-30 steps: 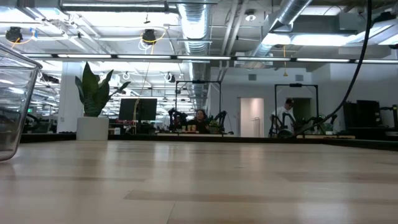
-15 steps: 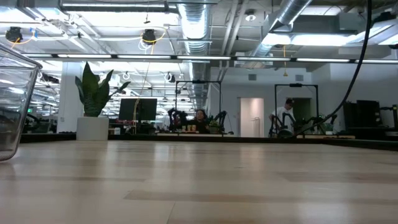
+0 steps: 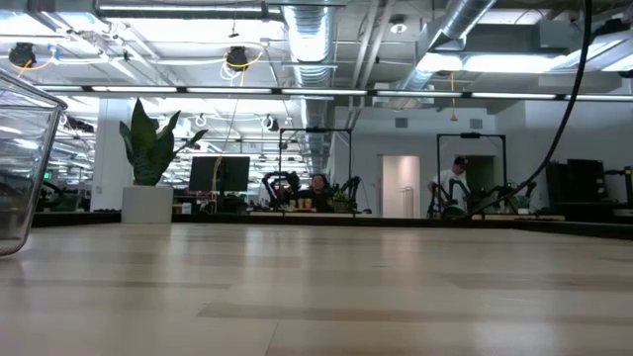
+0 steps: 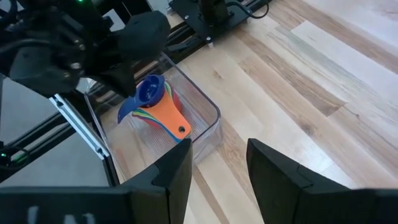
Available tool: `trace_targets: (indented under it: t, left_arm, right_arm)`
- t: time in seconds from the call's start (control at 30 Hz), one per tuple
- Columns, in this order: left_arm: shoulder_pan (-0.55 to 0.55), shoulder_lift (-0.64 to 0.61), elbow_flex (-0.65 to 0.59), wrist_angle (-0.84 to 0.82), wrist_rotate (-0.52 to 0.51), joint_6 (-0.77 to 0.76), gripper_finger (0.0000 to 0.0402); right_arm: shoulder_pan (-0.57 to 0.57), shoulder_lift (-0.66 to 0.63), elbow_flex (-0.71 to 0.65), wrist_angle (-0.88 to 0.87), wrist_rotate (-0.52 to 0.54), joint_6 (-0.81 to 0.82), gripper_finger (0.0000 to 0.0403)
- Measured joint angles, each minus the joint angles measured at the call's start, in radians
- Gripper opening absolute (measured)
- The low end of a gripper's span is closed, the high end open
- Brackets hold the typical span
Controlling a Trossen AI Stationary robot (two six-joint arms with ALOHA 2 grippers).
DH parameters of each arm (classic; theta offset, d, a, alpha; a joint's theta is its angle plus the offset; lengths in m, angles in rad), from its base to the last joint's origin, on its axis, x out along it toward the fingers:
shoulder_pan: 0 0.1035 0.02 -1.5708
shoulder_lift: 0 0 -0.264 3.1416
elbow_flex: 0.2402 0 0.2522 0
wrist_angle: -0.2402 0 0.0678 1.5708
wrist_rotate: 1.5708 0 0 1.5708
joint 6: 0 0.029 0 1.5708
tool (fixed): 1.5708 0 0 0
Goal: Nest measuring cups in basket
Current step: Stack the dark blue measuring cup on top of the orange measuring cup in the transparent bin
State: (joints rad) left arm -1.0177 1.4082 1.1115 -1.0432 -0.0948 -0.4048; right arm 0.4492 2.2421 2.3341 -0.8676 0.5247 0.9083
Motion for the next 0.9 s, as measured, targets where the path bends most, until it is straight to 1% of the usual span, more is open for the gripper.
trace_targets:
  t: [0.1, 0.37, 0.5, 0.6, 0.67, 0.77, 0.83, 0.9]
  left_arm:
    - [0.016, 0.000, 0.000, 0.013, -0.001, 0.117, 0.0063]
    - [0.048, 0.000, 0.000, 0.009, -0.005, 0.265, 0.0149]
    - [0.053, 0.000, 0.000, 0.007, -0.008, 0.321, 0.0178]
    - [0.053, 0.000, -0.011, 0.008, -0.024, 0.342, 0.0188]
    - [0.053, 0.000, -0.040, 0.012, -0.026, 0.345, 0.0190]
    - [0.053, 0.001, -0.080, 0.005, -0.012, 0.312, 0.0189]
    - [0.053, 0.001, -0.080, -0.009, -0.017, 0.288, 0.0187]
    - [0.053, 0.001, -0.069, -0.018, -0.047, 0.279, 0.0183]
  right_arm:
    - [0.000, 0.000, 0.000, 0.000, 0.000, 0.000, 0.0177]
    - [0.015, 0.000, 0.000, -0.018, 0.000, 0.006, 0.0177]
    - [0.020, 0.000, 0.000, -0.031, -0.001, 0.008, 0.0177]
    - [0.023, 0.000, 0.000, -0.033, -0.001, 0.008, 0.0177]
    - [0.023, 0.000, 0.000, -0.034, -0.001, 0.008, 0.0177]
    - [0.025, 0.000, 0.000, -0.034, -0.001, 0.009, 0.0177]
    - [0.028, 0.000, 0.000, -0.036, 0.000, 0.009, 0.0177]
    - [0.029, 0.000, 0.000, -0.037, -0.001, 0.008, 0.0177]
